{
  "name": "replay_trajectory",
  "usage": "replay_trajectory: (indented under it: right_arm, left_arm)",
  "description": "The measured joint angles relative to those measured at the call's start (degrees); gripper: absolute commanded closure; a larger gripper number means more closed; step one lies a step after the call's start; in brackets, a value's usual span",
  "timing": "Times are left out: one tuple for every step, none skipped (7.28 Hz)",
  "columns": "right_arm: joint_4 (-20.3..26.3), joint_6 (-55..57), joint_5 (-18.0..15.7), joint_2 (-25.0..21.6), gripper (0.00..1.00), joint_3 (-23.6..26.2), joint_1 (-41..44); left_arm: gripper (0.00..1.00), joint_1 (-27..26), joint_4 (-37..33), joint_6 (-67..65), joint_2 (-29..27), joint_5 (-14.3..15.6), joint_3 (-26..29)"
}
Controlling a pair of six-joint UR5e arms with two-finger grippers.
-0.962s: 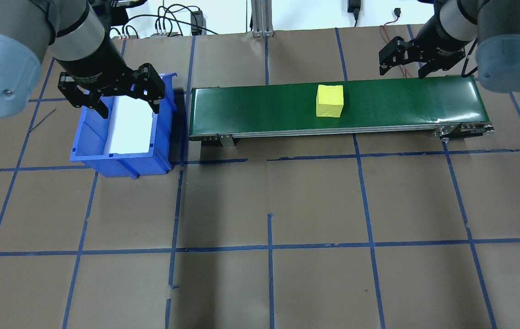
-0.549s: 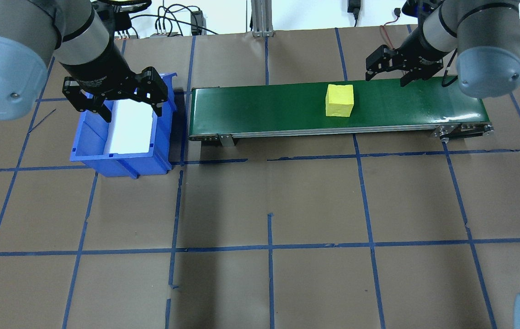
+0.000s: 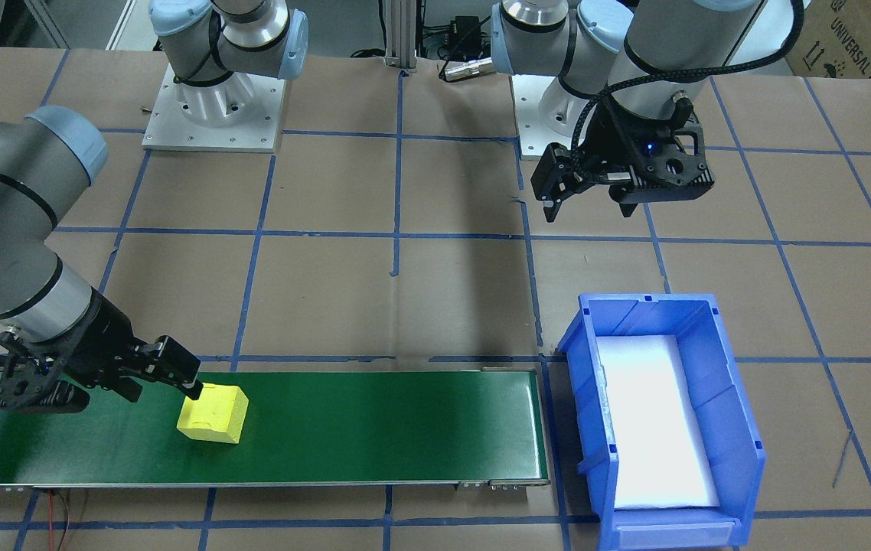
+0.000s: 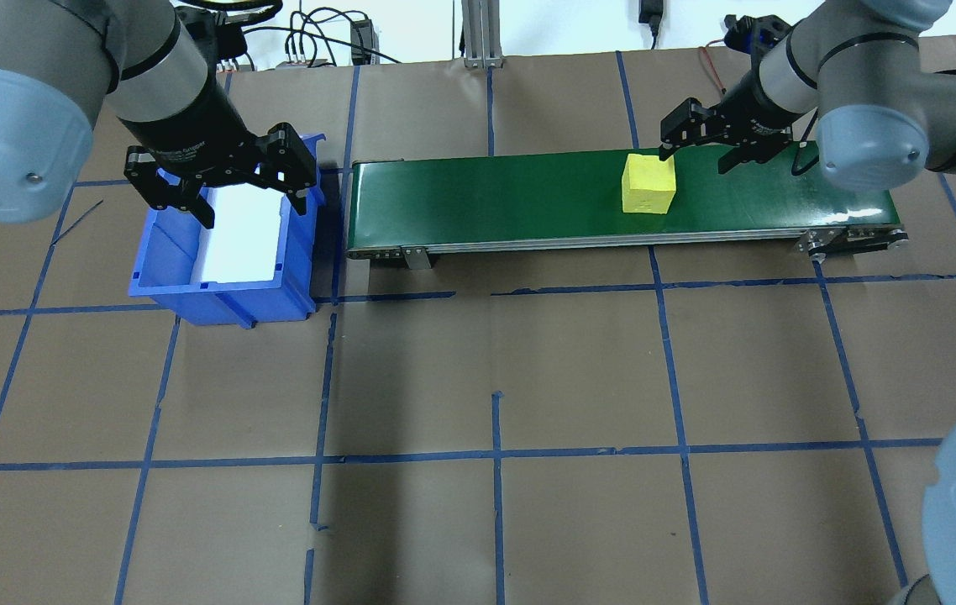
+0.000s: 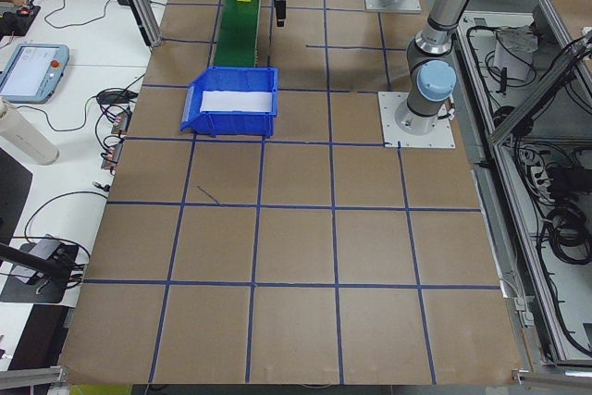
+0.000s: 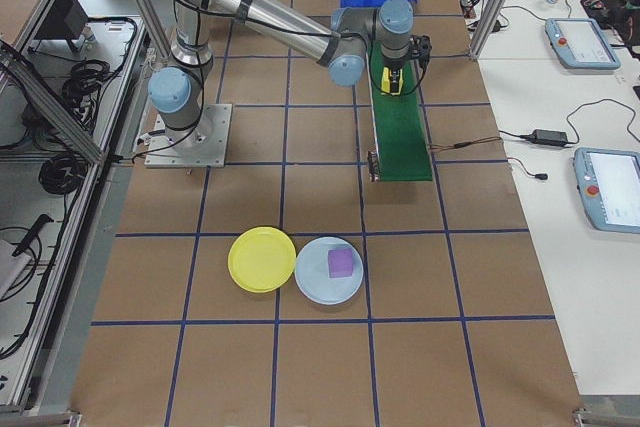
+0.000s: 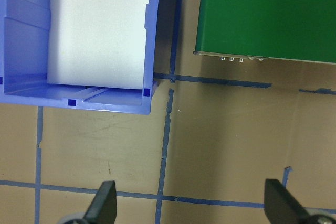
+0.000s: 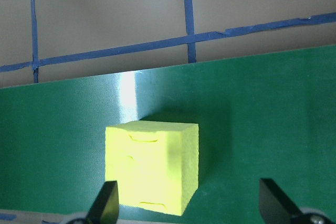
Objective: Move block left to right into plate
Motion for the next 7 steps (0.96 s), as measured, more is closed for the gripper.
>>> replay_trajectory:
  right_arm:
    - [-1.0,0.0,0.1,0.9,0.06,0.3,0.0]
    - [-2.1,0.0,0.2,1.7,0.06,0.4,0.0]
    - [-3.0,0.0,0.2,2.5,0.07,0.3,0.0]
    - [-4.1,-0.1,0.2,3.5,0.08,0.3,0.0]
    - [-5.1,-0.3,0.0,4.6,0.28,0.5,0.0]
    - [-5.8,-0.5,-1.0,5.5,0.58,0.7,0.0]
    - [-6.1,-0.8,-2.8,5.8,0.65,0.7,0.0]
  left_arm:
    - [0.0,-0.2,0.1,-0.1,0.1,-0.2,-0.1]
    - [0.0,-0.5,0.2,-0.1,0.2,-0.4,0.0]
    - [0.0,-0.6,0.2,-0.2,0.2,-1.0,0.4]
    - [0.0,-0.6,0.3,-0.2,0.3,-1.5,0.4]
    - [0.0,-0.5,0.3,-0.1,0.3,-1.7,0.4]
    - [0.0,-0.3,0.4,0.0,0.4,-1.7,0.8]
    - [0.0,0.0,0.4,0.1,0.5,-1.5,1.1]
